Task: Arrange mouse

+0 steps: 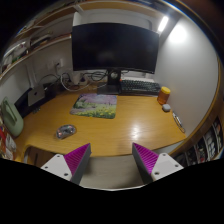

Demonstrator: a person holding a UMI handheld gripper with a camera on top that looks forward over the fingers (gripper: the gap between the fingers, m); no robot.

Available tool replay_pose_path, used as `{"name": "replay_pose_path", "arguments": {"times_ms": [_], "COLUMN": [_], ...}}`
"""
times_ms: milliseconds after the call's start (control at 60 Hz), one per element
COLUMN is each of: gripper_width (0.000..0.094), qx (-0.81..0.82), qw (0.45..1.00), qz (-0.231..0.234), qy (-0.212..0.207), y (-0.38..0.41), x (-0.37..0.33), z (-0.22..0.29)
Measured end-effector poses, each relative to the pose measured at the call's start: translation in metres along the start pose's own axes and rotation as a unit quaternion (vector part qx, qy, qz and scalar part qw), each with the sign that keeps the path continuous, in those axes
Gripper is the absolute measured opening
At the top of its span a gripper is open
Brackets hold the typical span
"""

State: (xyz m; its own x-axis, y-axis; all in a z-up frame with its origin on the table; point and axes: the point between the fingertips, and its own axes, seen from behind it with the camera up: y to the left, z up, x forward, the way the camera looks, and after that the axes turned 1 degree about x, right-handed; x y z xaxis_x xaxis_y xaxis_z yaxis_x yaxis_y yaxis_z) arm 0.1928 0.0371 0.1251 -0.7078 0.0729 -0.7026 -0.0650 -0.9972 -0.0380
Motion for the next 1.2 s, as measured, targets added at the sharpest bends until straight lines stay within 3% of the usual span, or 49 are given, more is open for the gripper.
{"name": "replay_pose_path", "arguments": {"times_ms": [567, 1200], "gripper_width": [0.0859, 0.0863], "qx": [-0.046, -0.004], "qw": [0.994, 0.999], "qz": [0.101, 0.047], "qy": [0.009, -0.016], "y": [0.200, 0.245], "x": [0.016, 0.128], "z": [-0.033, -0.029]}}
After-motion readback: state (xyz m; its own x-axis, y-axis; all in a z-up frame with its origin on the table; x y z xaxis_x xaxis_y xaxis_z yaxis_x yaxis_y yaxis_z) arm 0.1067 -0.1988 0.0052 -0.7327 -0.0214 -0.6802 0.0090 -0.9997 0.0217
